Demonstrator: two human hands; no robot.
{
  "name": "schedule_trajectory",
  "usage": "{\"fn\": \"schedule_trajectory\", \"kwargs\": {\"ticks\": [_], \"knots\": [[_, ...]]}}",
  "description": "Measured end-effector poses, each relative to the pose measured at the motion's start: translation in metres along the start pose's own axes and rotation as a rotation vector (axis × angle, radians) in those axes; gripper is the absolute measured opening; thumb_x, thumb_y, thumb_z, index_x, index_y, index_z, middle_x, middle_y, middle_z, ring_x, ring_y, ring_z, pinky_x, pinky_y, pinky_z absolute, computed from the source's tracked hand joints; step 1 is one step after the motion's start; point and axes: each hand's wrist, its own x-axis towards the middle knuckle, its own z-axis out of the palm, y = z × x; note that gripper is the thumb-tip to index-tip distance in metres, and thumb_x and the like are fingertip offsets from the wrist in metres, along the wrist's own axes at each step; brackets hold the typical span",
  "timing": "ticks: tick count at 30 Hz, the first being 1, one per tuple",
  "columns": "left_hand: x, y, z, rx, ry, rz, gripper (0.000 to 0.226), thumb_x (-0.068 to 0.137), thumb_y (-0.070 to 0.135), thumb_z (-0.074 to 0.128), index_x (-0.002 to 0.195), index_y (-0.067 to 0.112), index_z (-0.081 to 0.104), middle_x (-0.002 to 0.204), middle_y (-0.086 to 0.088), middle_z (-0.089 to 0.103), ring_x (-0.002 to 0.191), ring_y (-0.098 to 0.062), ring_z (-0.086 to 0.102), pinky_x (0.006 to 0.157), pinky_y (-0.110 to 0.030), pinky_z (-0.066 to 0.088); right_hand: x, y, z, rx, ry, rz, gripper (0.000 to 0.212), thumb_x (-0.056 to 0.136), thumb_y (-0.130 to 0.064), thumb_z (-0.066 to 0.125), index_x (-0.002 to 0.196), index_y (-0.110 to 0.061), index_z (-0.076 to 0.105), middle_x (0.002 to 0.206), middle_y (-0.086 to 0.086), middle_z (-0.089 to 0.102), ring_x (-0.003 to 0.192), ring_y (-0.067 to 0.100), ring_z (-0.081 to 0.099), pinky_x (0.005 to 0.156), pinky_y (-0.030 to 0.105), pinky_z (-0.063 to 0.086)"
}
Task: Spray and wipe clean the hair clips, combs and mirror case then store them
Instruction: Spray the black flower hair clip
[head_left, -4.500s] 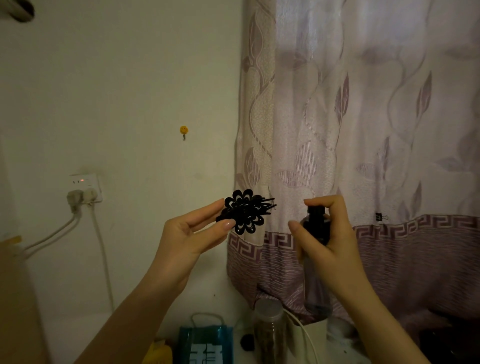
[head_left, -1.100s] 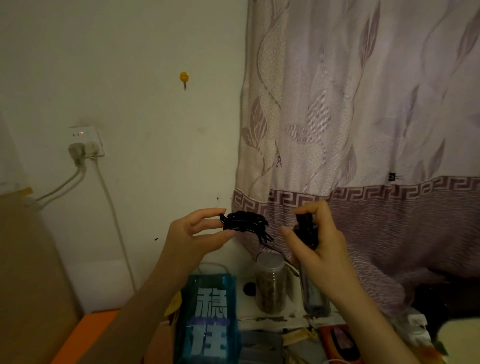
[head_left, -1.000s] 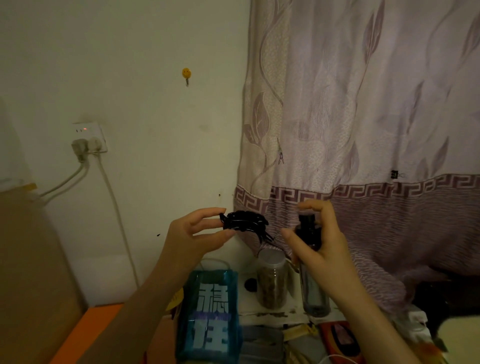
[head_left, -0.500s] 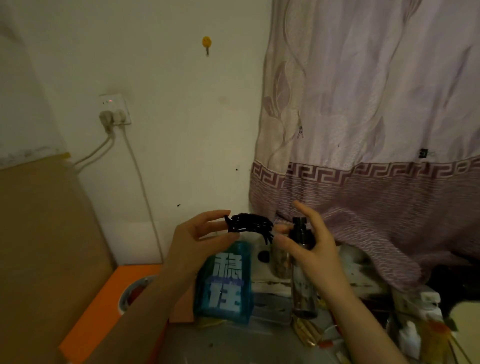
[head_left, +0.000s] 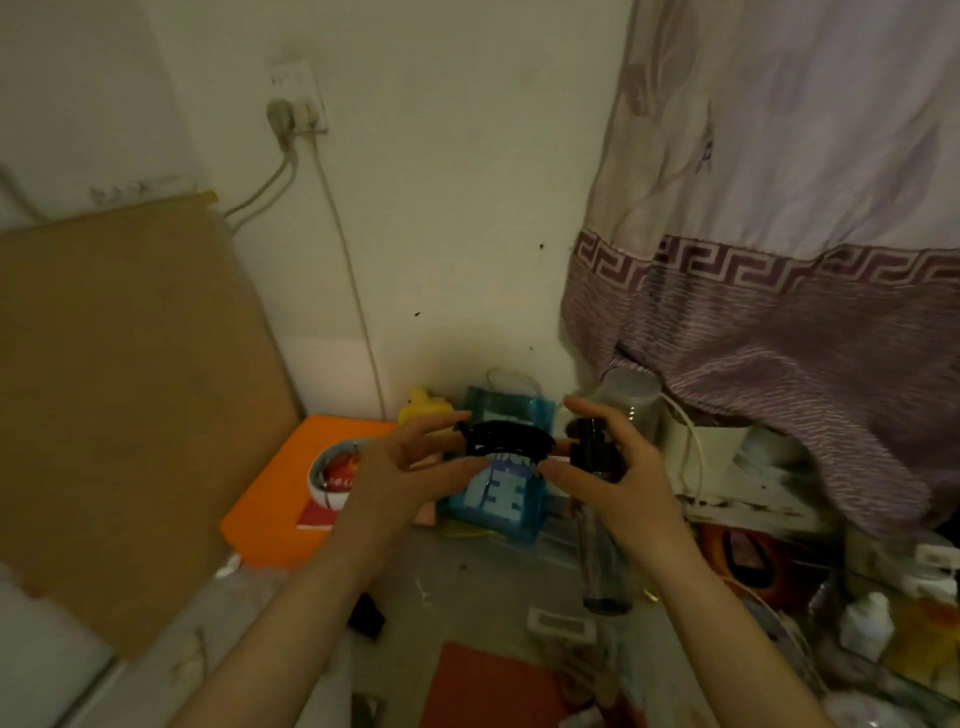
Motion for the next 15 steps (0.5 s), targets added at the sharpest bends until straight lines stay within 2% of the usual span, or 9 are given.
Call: {"fn": "schedule_trajectory", "kwargs": {"ticks": [5, 8, 11, 13, 15], "knots": [[-0.026, -0.019, -0.019, 0.041, 0.083, -0.037, 0.038, 0.065, 0.022, 0.078, 0.097, 0.040, 0.073, 0.099, 0.014, 0.073, 0.091, -0.008, 0.070, 0.066, -0.014, 0.053, -0.009, 0.027, 0.025, -0.033, -0.058, 0.052, 0.052, 0.074, -0.017, 0.079, 0.117, -0.036, 0.057, 0.115, 0.002, 0.064, 0.092, 0.014, 0.069, 0.065, 0.026, 0.058], [-0.042, -0.029, -0.035, 0.042, 0.106, -0.086, 0.038, 0.065, 0.022, 0.077, 0.099, 0.040, 0.072, 0.102, 0.011, 0.073, 0.096, -0.010, 0.069, 0.071, -0.015, 0.054, -0.017, 0.040, 0.043, -0.030, -0.090, 0.080, 0.050, 0.074, -0.017, 0.078, 0.116, -0.036, 0.057, 0.114, -0.003, 0.063, 0.091, 0.015, 0.068, 0.064, 0.030, 0.059], [-0.054, -0.039, -0.052, 0.055, 0.131, -0.129, 0.048, 0.066, 0.027, 0.075, 0.112, 0.030, 0.066, 0.104, 0.011, 0.073, 0.099, -0.013, 0.069, 0.073, -0.020, 0.055, -0.023, 0.050, 0.064, 0.012, -0.106, 0.128, 0.049, 0.076, -0.010, 0.076, 0.117, -0.031, 0.057, 0.103, -0.022, 0.064, 0.088, 0.010, 0.069, 0.056, 0.026, 0.058], [-0.059, -0.045, -0.065, 0.056, 0.130, -0.152, 0.049, 0.067, 0.026, 0.073, 0.115, 0.027, 0.065, 0.104, 0.008, 0.073, 0.100, -0.015, 0.068, 0.079, -0.026, 0.057, -0.025, 0.058, 0.077, -0.026, -0.106, 0.144, 0.050, 0.078, -0.008, 0.075, 0.120, -0.026, 0.056, 0.094, -0.032, 0.063, 0.085, 0.008, 0.069, 0.056, 0.031, 0.059], [-0.062, -0.052, -0.079, 0.039, 0.144, -0.184, 0.051, 0.066, 0.025, 0.074, 0.115, 0.024, 0.065, 0.106, 0.002, 0.073, 0.103, -0.019, 0.067, 0.087, -0.034, 0.056, -0.027, 0.065, 0.093, -0.056, -0.110, 0.158, 0.049, 0.079, -0.009, 0.075, 0.121, -0.027, 0.056, 0.091, -0.032, 0.064, 0.082, 0.007, 0.069, 0.057, 0.033, 0.060]]}}
